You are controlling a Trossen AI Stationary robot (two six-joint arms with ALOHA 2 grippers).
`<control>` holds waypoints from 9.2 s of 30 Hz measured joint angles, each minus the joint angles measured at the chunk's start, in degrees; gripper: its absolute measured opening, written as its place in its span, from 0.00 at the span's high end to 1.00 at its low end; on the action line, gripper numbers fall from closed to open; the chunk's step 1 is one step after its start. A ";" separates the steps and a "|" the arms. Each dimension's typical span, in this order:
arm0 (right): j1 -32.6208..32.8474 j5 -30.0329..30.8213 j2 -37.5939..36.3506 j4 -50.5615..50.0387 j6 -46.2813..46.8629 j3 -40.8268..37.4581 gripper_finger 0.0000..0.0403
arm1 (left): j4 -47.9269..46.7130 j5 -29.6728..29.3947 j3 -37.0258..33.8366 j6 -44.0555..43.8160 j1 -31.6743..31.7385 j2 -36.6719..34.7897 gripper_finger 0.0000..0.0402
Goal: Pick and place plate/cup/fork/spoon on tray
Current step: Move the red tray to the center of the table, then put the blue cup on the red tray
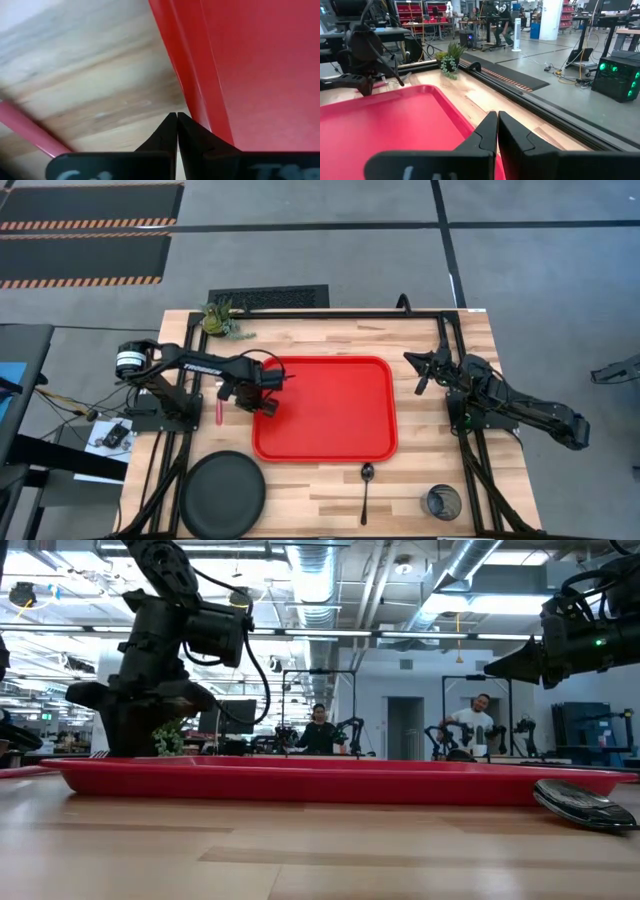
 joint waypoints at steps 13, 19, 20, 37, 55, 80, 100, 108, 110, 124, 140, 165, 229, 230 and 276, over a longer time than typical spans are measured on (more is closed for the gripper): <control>0.01 0.00 0.01 0.00 0.00 -0.02 0.90 | -2.89 -1.12 0.02 1.44 -2.30 -4.99 1.00; -0.01 0.02 -0.01 0.00 0.01 -0.02 0.90 | 4.90 -4.84 -0.54 12.95 -0.30 -10.98 1.00; -0.01 0.02 -0.01 -0.01 0.01 -0.01 0.90 | 7.76 -4.79 -0.89 14.92 0.34 -11.64 1.00; 0.01 0.00 -0.01 0.00 -0.01 -0.01 0.90 | 71.19 -0.88 -15.35 45.18 5.04 -12.76 1.00; -0.06 0.00 -0.01 0.00 0.01 -0.02 0.90 | 103.84 0.91 -31.04 53.72 6.81 -12.76 1.00; 6.56 -1.89 3.52 1.91 13.15 5.33 0.98 | 110.52 9.75 -31.86 54.66 8.91 -12.76 1.00; 51.55 17.07 46.74 -39.77 51.59 40.17 0.99 | 127.98 8.00 -42.85 50.90 8.93 -12.76 1.00; 67.46 13.29 67.40 -55.98 76.36 61.55 0.99 | 127.15 10.11 -39.58 52.42 8.91 -12.76 1.00; 71.09 12.07 72.21 -60.28 82.19 67.60 0.99 | 125.94 10.60 -38.38 53.17 8.91 -12.76 1.00; 84.20 -2.36 97.99 -80.34 112.21 96.71 0.70 | 111.87 14.98 -28.33 57.75 8.67 -12.76 1.00; 81.65 -10.34 106.61 -82.51 111.73 96.94 0.54 | 111.31 14.98 -26.14 57.66 8.67 -12.76 1.00; 71.53 -0.97 101.25 -85.68 79.33 96.91 0.97 | 113.23 17.01 -33.55 57.93 3.13 -12.74 1.00; 21.77 0.90 91.85 -64.93 3.59 77.69 0.97 | 132.33 11.72 -46.69 56.00 -0.82 -13.18 1.00; 21.13 0.78 91.85 -64.94 3.77 77.30 0.97 | 132.12 11.72 -46.69 55.91 -0.82 -13.18 1.00; 12.69 -6.02 92.73 -66.24 -0.54 77.05 0.96 | 131.98 10.96 -46.49 54.73 -0.84 -13.17 1.00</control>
